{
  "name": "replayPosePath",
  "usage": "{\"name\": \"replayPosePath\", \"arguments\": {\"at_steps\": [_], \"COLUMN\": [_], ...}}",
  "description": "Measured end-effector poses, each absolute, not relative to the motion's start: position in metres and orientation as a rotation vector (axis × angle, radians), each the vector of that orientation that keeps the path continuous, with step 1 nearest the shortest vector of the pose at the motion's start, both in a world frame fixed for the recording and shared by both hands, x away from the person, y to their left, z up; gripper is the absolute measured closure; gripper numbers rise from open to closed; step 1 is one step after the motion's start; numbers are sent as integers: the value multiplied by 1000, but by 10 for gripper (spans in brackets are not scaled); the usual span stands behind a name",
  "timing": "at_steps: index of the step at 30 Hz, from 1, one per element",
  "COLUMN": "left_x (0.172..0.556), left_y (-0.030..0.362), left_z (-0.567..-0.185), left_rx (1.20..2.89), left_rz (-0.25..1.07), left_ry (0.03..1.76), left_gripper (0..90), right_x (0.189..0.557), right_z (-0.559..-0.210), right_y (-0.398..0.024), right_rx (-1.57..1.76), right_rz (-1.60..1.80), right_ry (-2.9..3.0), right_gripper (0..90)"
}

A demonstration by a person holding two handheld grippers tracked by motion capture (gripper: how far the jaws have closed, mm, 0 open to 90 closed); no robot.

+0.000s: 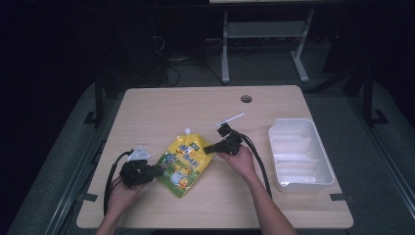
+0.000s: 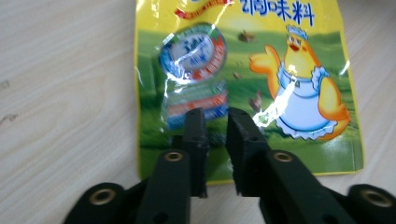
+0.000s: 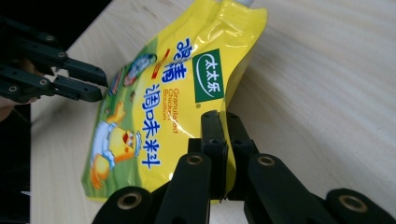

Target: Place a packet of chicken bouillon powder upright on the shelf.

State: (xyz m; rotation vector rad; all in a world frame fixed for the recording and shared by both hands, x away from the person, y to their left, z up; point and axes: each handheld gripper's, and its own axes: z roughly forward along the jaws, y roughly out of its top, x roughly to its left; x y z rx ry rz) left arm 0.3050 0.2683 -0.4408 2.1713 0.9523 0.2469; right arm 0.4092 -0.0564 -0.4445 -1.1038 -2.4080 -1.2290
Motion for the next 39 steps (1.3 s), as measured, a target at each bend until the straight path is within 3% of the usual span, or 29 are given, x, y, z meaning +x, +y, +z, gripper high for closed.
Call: {"name": "replayPosePath", "arguments": {"at_steps": [8, 12, 22, 27, 33, 34, 36, 39], "left_x": [304, 305, 306, 304, 301, 301, 301, 300], "left_y": [283, 286, 283, 280, 277, 278, 278, 276], "left_z": [-429, -428, -428, -427, -426, -426, -426, -426], "left_rx": [2005, 1951, 1905, 1876, 1901, 1904, 1911, 1929], "left_rz": [200, 125, 51, -29, -86, -100, -104, -122], "left_ry": [942, 912, 862, 793, 711, 703, 687, 663], "left_gripper": [378, 300, 235, 303, 670, 670, 767, 805], "right_x": [388, 374, 346, 332, 327, 327, 329, 332], "right_z": [-404, -382, -346, -332, -326, -326, -327, -331], "right_y": [-66, -65, -52, -42, -37, -37, -40, -42], "right_rx": [-1005, -920, -691, -579, -530, -531, -554, -579], "right_rz": [-1347, -1395, -1431, -1419, -1416, -1419, -1418, -1421], "right_ry": [-2472, -2515, -2621, -2676, -2703, -2704, -2704, -2687], "right_gripper": [891, 891, 892, 891, 890, 890, 886, 883]}}
